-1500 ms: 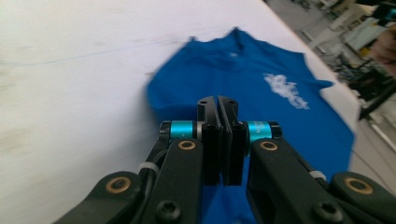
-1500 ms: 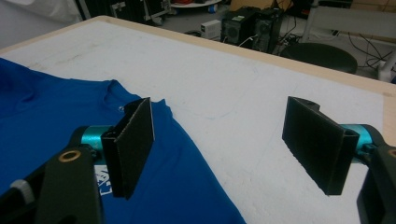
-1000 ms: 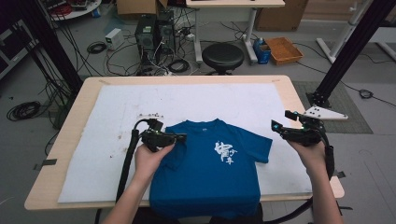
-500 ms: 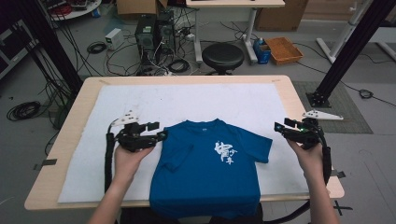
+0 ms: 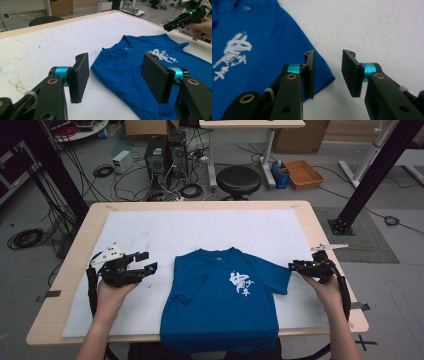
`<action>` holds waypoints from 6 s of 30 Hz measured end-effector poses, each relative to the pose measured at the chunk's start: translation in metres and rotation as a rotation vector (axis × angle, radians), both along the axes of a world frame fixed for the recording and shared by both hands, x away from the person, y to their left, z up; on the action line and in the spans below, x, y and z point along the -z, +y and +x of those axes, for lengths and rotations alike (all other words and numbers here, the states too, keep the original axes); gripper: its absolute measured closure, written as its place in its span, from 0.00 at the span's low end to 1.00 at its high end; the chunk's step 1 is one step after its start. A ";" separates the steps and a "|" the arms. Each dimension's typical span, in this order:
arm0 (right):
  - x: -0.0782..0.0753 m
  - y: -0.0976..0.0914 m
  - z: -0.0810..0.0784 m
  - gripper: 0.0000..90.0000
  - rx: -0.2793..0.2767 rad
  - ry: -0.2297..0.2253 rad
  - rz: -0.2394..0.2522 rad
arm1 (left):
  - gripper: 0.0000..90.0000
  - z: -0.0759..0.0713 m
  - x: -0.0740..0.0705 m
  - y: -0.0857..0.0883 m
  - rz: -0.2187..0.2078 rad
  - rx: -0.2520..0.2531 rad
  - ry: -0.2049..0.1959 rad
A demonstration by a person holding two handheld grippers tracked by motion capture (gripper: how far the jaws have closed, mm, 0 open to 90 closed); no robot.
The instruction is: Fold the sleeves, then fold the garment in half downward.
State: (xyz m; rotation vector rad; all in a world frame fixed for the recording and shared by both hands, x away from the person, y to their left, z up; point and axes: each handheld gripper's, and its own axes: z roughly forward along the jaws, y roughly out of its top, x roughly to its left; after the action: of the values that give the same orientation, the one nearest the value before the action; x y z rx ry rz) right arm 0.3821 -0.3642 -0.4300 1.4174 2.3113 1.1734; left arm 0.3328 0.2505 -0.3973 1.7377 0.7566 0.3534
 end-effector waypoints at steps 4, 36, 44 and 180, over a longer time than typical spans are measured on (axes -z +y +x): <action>0.005 0.003 0.001 0.72 -0.003 0.017 -0.031 | 0.44 0.001 0.002 -0.001 0.020 0.002 0.012; -0.068 0.165 -0.037 0.99 -0.190 -0.075 -0.096 | 0.44 0.005 0.008 0.018 -0.025 0.000 0.078; -0.056 0.189 -0.029 0.83 -0.223 -0.095 -0.112 | 0.44 0.007 0.012 0.014 -0.011 0.012 0.081; -0.079 0.058 -0.009 0.31 0.051 -0.309 0.133 | 0.40 0.009 -0.014 -0.025 0.025 0.029 -0.011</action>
State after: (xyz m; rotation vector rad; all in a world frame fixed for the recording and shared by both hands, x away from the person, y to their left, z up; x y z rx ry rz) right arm 0.3727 -0.3066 -0.3510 1.2243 2.0094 1.4401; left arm 0.3420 0.2252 -0.3834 1.7670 0.7208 0.3537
